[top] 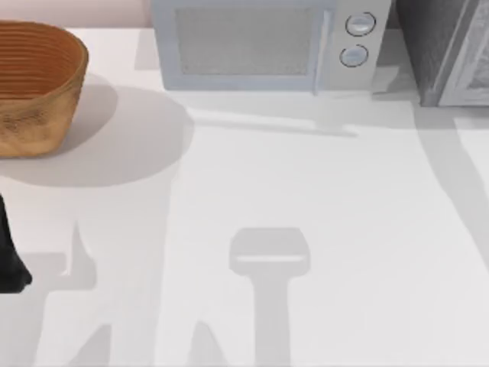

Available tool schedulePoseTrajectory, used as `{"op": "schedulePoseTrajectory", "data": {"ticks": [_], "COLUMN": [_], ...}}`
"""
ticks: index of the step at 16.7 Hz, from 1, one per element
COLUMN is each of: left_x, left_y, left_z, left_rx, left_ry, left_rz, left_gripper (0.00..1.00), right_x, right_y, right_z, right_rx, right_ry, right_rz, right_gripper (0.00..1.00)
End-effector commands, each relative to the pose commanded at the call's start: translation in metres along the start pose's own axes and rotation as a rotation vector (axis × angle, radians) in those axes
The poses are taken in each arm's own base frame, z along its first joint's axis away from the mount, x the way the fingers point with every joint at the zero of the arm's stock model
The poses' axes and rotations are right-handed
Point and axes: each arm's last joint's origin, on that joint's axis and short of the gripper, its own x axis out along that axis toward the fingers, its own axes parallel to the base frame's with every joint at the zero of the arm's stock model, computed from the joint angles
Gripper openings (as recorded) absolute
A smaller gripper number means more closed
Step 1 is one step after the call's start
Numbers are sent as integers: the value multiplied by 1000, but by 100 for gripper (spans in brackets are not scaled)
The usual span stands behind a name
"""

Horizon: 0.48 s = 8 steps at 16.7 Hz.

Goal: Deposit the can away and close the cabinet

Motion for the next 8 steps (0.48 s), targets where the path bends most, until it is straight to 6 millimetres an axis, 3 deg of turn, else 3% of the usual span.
{"op": "schedulePoseTrajectory", "data": {"ticks": [3, 8], "left_x": [0, 0], "left_y": [0, 0], "left_z": [0, 0], "left_rx": [0, 0], "left_ry": [0, 0], "left_rz": [0, 0], "left_gripper": [100, 100], "right_x": [7, 51], "right_y": [1, 4], "right_z": [2, 20], "right_rx": [-2, -8], "right_ry": [5, 11], "right_rz": [1, -2], "right_gripper": [0, 0]}}
